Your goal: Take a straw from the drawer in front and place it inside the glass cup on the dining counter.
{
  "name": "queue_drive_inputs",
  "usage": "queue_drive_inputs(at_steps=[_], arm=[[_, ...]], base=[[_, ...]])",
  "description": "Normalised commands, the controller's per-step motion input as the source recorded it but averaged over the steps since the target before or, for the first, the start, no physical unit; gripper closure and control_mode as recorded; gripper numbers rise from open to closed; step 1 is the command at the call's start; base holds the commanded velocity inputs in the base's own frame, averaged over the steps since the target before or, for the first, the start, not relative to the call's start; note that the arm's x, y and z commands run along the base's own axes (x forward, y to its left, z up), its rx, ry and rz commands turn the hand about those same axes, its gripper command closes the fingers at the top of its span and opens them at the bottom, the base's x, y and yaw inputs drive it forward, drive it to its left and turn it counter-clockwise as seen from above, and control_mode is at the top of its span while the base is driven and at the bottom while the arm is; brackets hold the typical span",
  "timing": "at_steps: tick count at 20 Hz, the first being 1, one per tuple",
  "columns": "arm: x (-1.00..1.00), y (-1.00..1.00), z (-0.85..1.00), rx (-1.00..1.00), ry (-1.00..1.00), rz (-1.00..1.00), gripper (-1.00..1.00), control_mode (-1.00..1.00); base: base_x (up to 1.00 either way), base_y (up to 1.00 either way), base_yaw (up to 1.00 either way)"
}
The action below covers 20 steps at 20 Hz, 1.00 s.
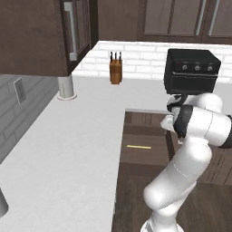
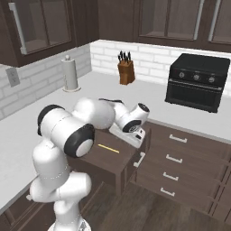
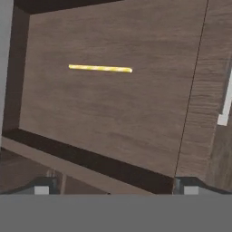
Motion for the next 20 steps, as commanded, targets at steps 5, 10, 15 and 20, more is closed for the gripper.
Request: queue_drive_inputs(at_steps=[5,10,15,20], arm=[[0.32,0.0,-0.61,0.0,-0.04,0.0,-1.0,-1.0],[0.35,0.2,-0.31,-0.06,-0.06,0.0,-1.0,-1.0],[0.26,0.28,-0.21,-0.15,-0.06,-0.03,-1.0,-1.0],[0.26,0.17,-0.3,-0.17,-0.05,-0.04,-1.0,-1.0]], base=[[0.0,0.0,0.0],[0.0,0.0,0.0],[0.0,0.0,0.0],[0.0,0.0,0.0]])
